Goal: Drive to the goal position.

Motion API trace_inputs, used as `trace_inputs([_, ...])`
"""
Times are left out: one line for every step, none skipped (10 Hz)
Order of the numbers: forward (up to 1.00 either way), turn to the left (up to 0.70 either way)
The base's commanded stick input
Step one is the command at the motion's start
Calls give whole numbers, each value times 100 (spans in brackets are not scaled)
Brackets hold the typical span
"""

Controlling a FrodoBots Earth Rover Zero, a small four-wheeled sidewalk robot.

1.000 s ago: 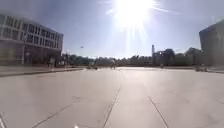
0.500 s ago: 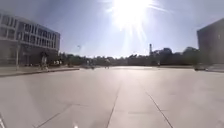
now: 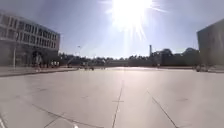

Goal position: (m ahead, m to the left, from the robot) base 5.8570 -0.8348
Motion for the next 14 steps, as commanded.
trace_inputs([70,0])
trace_inputs([70,0])
trace_inputs([70,0])
trace_inputs([70,0])
trace_inputs([70,0])
trace_inputs([70,0])
trace_inputs([70,0])
trace_inputs([70,0])
trace_inputs([70,0])
trace_inputs([70,0])
trace_inputs([70,0])
trace_inputs([70,0])
trace_inputs([70,0])
trace_inputs([70,0])
